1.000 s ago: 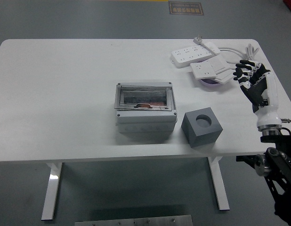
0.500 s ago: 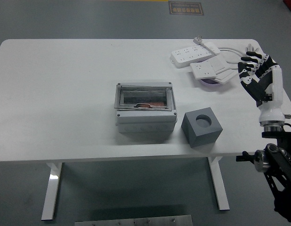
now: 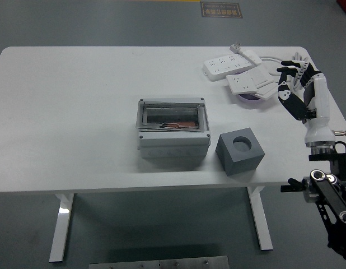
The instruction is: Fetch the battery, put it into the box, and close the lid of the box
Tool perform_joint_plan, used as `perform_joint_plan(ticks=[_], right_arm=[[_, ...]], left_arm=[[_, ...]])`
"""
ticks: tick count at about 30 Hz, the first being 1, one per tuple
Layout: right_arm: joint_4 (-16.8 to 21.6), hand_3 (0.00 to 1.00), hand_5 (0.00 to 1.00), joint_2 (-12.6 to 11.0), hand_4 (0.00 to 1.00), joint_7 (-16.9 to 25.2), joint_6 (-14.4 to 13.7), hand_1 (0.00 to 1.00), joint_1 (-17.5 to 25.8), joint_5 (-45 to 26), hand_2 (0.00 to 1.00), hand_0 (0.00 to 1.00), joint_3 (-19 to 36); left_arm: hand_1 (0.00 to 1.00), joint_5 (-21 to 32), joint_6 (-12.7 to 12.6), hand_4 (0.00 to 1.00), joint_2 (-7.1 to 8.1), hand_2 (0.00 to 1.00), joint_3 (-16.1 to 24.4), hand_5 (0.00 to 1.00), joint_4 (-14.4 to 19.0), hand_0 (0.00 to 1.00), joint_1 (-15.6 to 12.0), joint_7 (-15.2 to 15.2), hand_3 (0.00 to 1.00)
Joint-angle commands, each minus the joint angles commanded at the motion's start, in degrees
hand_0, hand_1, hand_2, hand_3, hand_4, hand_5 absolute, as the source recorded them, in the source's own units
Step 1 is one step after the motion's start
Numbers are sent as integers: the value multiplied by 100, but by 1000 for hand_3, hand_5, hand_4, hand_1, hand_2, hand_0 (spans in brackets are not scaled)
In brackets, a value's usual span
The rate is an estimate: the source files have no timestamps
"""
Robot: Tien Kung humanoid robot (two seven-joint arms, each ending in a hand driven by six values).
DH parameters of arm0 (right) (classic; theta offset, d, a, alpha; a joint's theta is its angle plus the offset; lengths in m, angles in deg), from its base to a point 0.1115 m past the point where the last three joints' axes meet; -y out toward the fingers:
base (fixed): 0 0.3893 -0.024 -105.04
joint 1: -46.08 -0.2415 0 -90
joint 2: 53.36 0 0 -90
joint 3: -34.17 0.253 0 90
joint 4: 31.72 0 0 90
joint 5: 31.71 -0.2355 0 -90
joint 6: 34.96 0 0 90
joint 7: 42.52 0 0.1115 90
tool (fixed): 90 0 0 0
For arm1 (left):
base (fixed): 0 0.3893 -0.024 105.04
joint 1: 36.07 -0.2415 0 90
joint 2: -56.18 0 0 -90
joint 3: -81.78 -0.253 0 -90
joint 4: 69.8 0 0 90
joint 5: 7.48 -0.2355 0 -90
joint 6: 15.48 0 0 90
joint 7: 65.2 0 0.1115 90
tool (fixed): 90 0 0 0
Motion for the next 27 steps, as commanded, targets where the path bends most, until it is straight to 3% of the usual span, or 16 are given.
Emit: perform_joint_plan(ticks=[4,5,10,11,16,17,22,23,27], right_arm=[[19,583,2,-7,550,-228,180,578,8,146,560,650,88],[23,607,19,-5,712,-278,221,595,12,177,577,603,110],[5,607,19,1,712,-411,349,595,23,225,577,603,179],[-1,765,127,2,883,-425,369,722,23,220,716,734,190],[-20,765,127,-8,883,-465,456,722,16,187,716,734,234],[-22,846,335,-10,988,-470,461,790,15,190,800,778,238],[-21,846,335,-13,988,-529,467,790,16,245,800,778,234],[-18,971,550,-12,998,-544,471,853,18,246,883,853,232],[16,971,550,-11,998,-598,497,853,34,188,883,853,224]], left_arm=[[690,-1,-7,536,-1,570,4,2,2,625,0,4,566],[689,-2,-9,536,-3,570,5,2,3,625,-1,7,566],[689,13,-15,536,-11,570,-4,2,2,625,2,0,566],[689,15,-16,537,-12,570,-5,2,2,625,3,-1,567],[689,29,-27,537,-21,570,-16,2,-1,625,8,-15,567],[689,32,-29,537,-23,570,-18,2,-1,625,7,-17,567],[689,52,-45,537,-26,570,-32,2,-2,625,-7,-28,567],[689,63,-50,536,-25,570,-37,2,-3,625,-11,-30,567],[689,105,-67,536,-20,570,-58,2,-4,625,-26,-37,567]])
